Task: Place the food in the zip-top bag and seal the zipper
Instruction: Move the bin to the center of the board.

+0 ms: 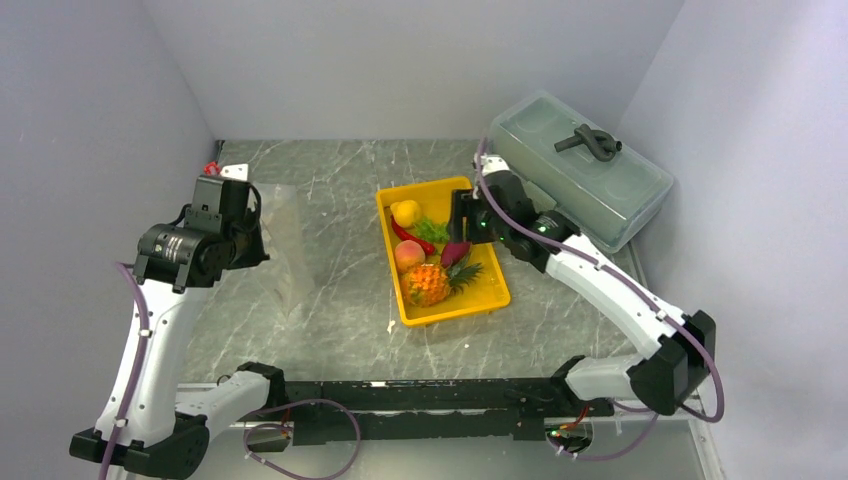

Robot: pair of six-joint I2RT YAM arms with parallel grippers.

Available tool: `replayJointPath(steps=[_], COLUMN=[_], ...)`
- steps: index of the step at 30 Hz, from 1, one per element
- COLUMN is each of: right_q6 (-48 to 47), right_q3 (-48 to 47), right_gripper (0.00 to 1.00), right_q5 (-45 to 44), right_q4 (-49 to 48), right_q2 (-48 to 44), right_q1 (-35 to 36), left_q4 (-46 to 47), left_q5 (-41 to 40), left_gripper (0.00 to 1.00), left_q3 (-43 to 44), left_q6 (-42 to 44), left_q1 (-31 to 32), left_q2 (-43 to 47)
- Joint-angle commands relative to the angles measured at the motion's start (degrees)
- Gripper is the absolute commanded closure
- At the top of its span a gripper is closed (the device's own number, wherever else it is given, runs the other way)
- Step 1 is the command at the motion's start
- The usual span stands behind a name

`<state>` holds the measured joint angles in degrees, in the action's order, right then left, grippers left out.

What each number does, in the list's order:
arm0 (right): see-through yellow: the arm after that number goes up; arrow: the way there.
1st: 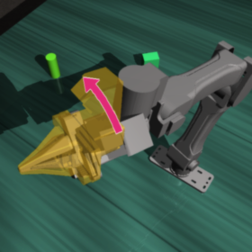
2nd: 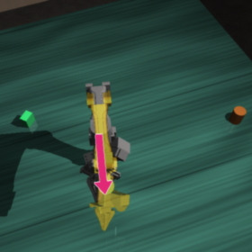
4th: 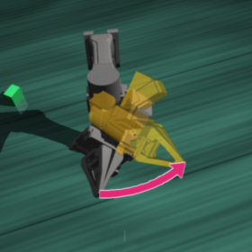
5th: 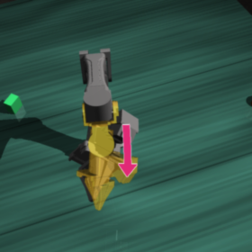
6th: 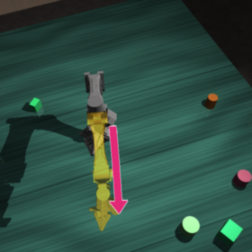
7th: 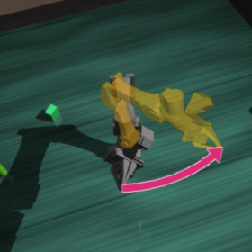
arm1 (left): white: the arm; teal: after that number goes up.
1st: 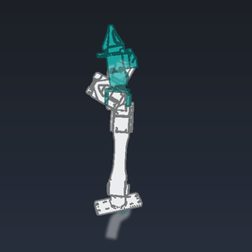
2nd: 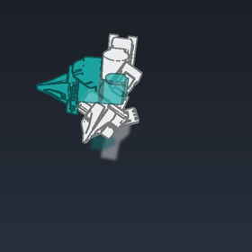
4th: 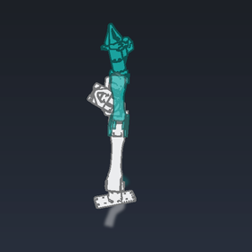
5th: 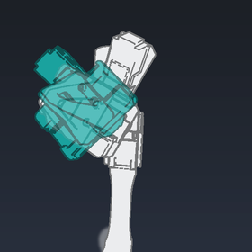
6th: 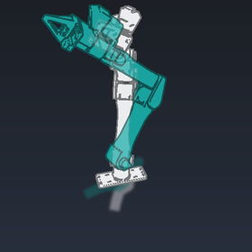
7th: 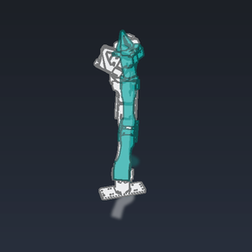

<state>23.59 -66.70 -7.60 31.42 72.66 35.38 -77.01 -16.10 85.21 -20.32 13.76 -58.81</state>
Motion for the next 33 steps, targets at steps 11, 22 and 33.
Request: replayJointPath(steps=[11, 22, 33], right_q6=[5.97, 11.16, 15.81], right_q3=[-18.99, -24.13, -25.68], right_gripper=[0.37, 0.40, 0.41], right_q5=[-6.04, -6.41, -7.42], right_q4=[5.88, 4.79, 6.00], right_q2=[17.45, 26.15, 33.28], right_q1=[14.35, 20.26, 24.06], left_q4=[2.58, 2.83, 2.77], left_q5=[2.46, 3.87, 3.58], left_gripper=[1.00, 1.00, 1.00], left_q3=[-1.67, -4.26, -4.96], left_q6=[0.61, -0.77, -0.17], left_q1=[0.22, 0.22, 0.22], left_q2=[1.92, 3.77, 4.91])
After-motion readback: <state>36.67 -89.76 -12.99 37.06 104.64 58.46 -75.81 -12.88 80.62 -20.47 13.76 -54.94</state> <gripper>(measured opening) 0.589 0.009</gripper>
